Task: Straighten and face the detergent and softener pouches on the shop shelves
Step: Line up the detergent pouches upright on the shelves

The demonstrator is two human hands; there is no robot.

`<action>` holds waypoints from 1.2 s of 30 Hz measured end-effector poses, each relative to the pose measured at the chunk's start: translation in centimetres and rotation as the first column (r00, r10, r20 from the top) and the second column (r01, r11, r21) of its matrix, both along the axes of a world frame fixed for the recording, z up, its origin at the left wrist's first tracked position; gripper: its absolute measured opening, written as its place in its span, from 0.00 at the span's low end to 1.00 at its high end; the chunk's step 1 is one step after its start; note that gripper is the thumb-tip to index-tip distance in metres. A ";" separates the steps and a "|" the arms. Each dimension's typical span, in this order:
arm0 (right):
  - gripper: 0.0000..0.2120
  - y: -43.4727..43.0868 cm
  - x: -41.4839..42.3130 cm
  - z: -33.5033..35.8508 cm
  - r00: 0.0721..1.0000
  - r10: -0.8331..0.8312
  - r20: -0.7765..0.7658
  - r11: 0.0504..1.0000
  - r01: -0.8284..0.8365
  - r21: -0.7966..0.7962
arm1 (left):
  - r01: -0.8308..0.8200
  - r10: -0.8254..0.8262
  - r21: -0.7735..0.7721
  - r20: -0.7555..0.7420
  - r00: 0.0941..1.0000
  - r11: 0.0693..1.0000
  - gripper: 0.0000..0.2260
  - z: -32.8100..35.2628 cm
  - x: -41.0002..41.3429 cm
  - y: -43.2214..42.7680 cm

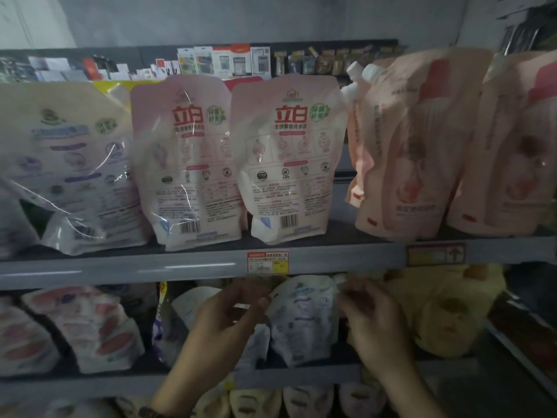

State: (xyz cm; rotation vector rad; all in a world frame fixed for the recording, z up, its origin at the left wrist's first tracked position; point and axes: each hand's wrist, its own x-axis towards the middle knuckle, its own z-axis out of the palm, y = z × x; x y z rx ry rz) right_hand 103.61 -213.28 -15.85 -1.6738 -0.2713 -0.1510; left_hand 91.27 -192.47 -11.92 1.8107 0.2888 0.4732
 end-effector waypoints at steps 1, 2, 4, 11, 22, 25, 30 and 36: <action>0.12 -0.3 0.3 -0.5 1.000 0.002 -0.031 1.000 -0.003 -0.013 | -0.010 0.011 0.003 -0.028 1.000 1.000 0.04 -0.6 0.2 -0.1; 0.12 -0.5 0.6 -0.9 0.997 0.006 -0.071 1.000 -0.008 -0.020 | -0.019 0.019 0.010 -0.056 0.998 1.000 0.04 -1.2 0.4 -0.3; 0.08 -0.9 1.0 -1.8 0.987 0.034 -0.155 0.999 -0.038 -0.022 | -0.022 0.025 0.027 -0.102 0.994 0.999 0.04 -2.5 1.0 -0.8; 0.06 -1.8 1.4 -5.1 0.965 0.091 -0.245 0.991 -0.112 -0.075 | -0.111 0.123 0.064 -0.240 0.963 0.992 0.05 -7.9 2.1 -1.8; 0.02 -1.6 0.6 -9.9 0.938 0.075 -0.340 0.986 -0.120 -0.114 | -0.367 0.388 0.194 -0.087 0.917 0.910 0.11 -11.6 4.0 -3.0; 0.05 -1.2 0.4 -10.3 0.933 0.068 -0.354 0.987 -0.116 -0.115 | -0.440 0.468 0.264 -0.054 0.882 0.858 0.09 -11.7 4.7 -2.7; 0.01 -0.4 -0.1 -10.2 0.934 0.065 -0.352 0.992 -0.097 -0.076 | -0.351 0.380 0.336 -0.025 0.924 0.874 0.10 -12.1 5.0 -1.7; 0.08 -0.1 -1.1 -10.8 0.943 0.080 -0.323 0.968 -0.151 -0.202 | -0.287 0.323 0.435 -0.007 0.947 0.853 0.04 -12.4 5.7 -0.8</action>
